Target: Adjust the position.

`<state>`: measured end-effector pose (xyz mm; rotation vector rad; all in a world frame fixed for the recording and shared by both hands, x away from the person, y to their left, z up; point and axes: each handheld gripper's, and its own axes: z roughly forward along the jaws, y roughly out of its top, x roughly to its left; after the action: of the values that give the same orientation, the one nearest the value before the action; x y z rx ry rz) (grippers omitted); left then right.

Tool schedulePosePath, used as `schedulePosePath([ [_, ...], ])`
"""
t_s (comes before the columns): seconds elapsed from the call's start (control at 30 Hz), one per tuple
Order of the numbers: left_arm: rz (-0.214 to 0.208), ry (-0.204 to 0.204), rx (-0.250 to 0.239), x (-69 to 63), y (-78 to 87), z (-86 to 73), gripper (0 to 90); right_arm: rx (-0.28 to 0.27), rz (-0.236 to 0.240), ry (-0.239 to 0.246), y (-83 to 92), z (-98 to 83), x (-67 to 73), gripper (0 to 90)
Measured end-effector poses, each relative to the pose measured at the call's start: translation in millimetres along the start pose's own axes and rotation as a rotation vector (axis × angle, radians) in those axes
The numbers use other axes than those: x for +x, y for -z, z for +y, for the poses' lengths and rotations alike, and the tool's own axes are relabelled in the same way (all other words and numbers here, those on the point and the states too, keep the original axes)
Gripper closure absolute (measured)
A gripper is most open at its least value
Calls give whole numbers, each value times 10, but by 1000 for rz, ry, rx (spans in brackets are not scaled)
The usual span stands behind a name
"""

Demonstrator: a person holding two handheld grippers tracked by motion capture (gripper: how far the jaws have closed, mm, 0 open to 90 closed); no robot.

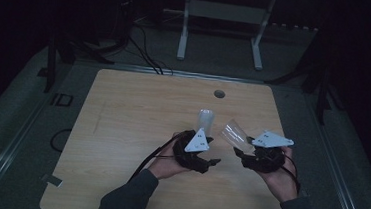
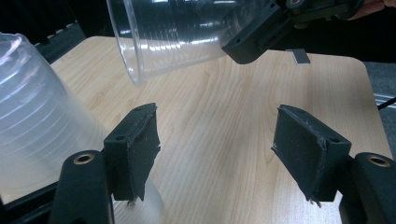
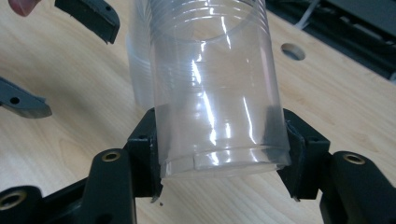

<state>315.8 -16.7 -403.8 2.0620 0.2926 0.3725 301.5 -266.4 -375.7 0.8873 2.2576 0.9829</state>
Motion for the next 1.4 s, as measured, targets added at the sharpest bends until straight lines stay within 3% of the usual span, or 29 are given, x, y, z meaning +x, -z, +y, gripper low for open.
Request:
schedulePosePath([
  [0.6,-1,53,-25,30,21,38,305,-140,-45,-84,69,-25,65,419],
  [1.4,13,122,-63,77,25,88,298,-221,-81,-137,52,-76,84,418],
])
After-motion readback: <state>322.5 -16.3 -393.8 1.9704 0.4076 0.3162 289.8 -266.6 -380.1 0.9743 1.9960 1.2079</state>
